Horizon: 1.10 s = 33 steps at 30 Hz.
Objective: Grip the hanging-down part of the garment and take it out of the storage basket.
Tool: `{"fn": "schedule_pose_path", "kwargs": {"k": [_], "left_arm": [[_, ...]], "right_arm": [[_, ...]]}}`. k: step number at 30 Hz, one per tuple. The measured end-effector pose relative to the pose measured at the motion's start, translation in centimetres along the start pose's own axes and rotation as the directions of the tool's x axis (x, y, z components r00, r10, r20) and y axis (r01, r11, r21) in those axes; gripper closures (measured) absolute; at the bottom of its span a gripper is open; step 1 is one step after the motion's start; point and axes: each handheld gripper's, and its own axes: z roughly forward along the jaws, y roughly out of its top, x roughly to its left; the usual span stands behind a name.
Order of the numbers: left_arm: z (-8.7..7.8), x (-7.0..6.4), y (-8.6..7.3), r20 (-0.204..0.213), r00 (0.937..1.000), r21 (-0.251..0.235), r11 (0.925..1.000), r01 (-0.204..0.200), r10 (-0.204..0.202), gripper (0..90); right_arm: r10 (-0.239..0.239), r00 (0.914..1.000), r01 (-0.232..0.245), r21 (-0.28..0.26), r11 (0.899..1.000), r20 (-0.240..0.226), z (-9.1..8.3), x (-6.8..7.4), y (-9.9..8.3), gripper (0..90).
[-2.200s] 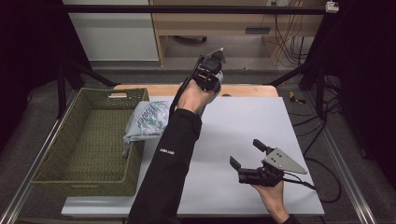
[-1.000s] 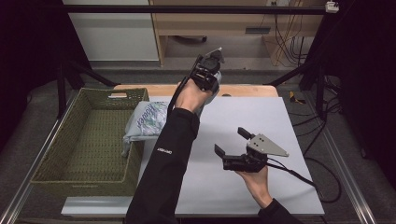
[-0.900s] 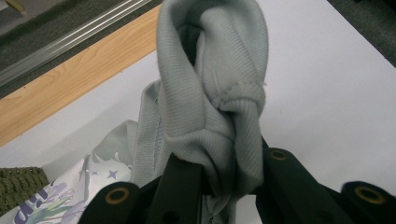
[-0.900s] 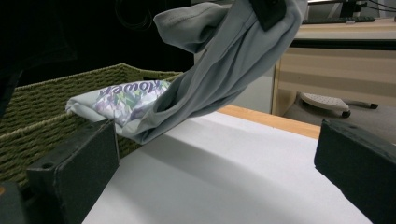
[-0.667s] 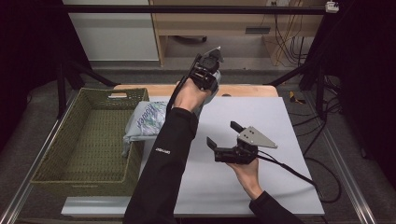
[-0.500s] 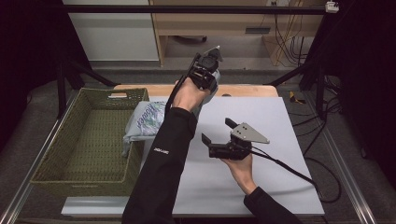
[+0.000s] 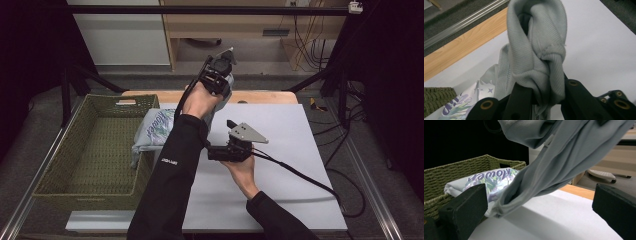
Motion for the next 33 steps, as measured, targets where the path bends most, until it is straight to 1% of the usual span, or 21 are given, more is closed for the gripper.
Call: {"fn": "schedule_pose_path", "kwargs": {"k": [1,4,5,6,7,8,11,13,15,17,18,19,22,23,24,26,27,28,29,31,33], "left_arm": [[-0.1,0.0,0.0,0.002,1.0000,-0.003,1.0000,0.003,-0.003,81.5],[-0.3,0.2,0.0,-0.002,1.0000,0.000,1.0000,0.000,0.000,81.5],[-0.3,0.2,-0.1,-0.002,1.0000,-0.003,1.0000,0.003,-0.003,81.5],[-0.4,0.2,-0.1,-0.002,1.0000,-0.008,0.9999,0.006,-0.006,81.5],[-0.5,0.2,-0.1,-0.003,1.0000,-0.007,1.0000,0.003,-0.003,81.5],[-0.6,0.2,-0.1,-0.006,1.0000,-0.008,1.0000,0.003,-0.003,81.5],[-0.8,0.3,-0.1,-0.007,1.0000,-0.010,1.0000,0.000,0.000,81.5],[-0.9,0.3,-0.1,-0.008,1.0000,-0.010,1.0000,0.001,-0.001,81.5],[-0.9,0.3,-0.2,-0.006,1.0000,-0.008,1.0000,-0.001,0.001,81.5],[-0.9,0.3,-0.2,-0.009,1.0000,-0.007,1.0000,-0.001,0.001,81.5],[-1.0,0.3,-0.2,-0.011,0.9999,-0.007,1.0000,-0.001,0.001,81.5],[-1.0,0.2,-0.2,-0.011,0.9999,-0.010,1.0000,0.000,0.000,81.5],[-1.2,0.3,-0.2,-0.017,0.9999,-0.007,1.0000,-0.003,0.003,81.5],[-1.2,0.3,-0.2,-0.017,0.9999,-0.007,1.0000,-0.003,0.003,81.5],[-1.2,0.3,-0.3,-0.016,0.9999,-0.005,1.0000,-0.003,0.003,81.5],[-1.2,0.3,-0.3,-0.017,0.9999,-0.004,1.0000,-0.003,0.003,81.5],[-1.3,0.4,-0.3,-0.017,0.9999,-0.006,1.0000,0.000,-0.001,81.5],[-1.3,0.4,-0.3,-0.017,0.9999,-0.006,1.0000,0.000,-0.001,81.5],[-1.3,0.4,-0.3,-0.017,0.9999,-0.008,1.0000,-0.001,0.000,81.5],[-1.4,0.4,-0.4,-0.013,0.9999,-0.011,0.9999,0.002,-0.002,81.5],[-1.4,0.4,-0.4,-0.013,0.9999,-0.012,0.9999,0.000,-0.001,81.5]], "right_arm": [[0.009,0.9999,-0.009,-0.003,1.000,-0.005,0.3,0.2,0.0,0.5],[-0.007,1.0000,0.007,0.001,1.000,-0.003,0.9,0.4,-0.1,0.6],[0.009,1.0000,-0.009,0.023,1.000,-0.001,1.4,0.7,-0.1,0.8],[0.009,1.0000,-0.009,0.023,1.000,-0.001,1.4,0.7,-0.1,0.9],[0.016,0.9998,-0.016,0.016,1.000,-0.006,2.0,0.7,-0.3,1.8],[0.008,1.0000,-0.008,0.022,1.000,0.001,2.3,0.7,-0.4,2.3],[0.001,1.0000,-0.001,0.037,0.999,-0.003,3.0,0.9,-0.8,4.5],[0.014,0.9998,-0.013,0.045,0.999,-0.012,3.5,1.0,-1.0,5.4],[0.014,0.9998,-0.014,0.048,0.999,-0.013,3.8,1.1,-1.1,6.3],[-0.011,0.9995,0.012,0.060,0.998,-0.029,4.3,1.3,-1.3,13.8],[-0.015,0.9988,0.018,0.074,0.997,-0.047,4.3,1.3,-1.3,16.8],[-0.011,0.9990,0.014,0.072,0.997,-0.043,4.5,1.4,-1.3,20.7],[-0.011,0.9980,0.015,0.067,0.998,-0.063,4.6,1.5,-1.2,35.2],[-0.011,0.9980,0.015,0.067,0.998,-0.063,4.6,1.5,-1.2,35.2],[-0.016,0.9971,0.022,0.069,0.997,-0.074,4.6,1.5,-1.2,48.3],[-0.021,0.9970,0.026,0.074,0.997,-0.075,4.6,1.5,-1.2,60.3],[-0.033,0.9967,0.039,0.079,0.996,-0.074,4.5,1.4,-1.2,66.5],[-0.033,0.9967,0.039,0.079,0.996,-0.074,4.5,1.4,-1.2,66.5],[-0.025,0.9975,0.030,0.082,0.996,-0.066,4.4,1.5,-1.1,75.9],[-0.022,0.9979,0.028,0.092,0.995,-0.061,4.2,1.5,-0.9,79.7],[-0.022,0.9978,0.028,0.084,0.996,-0.062,4.2,1.5,-0.8,80.7]]}}
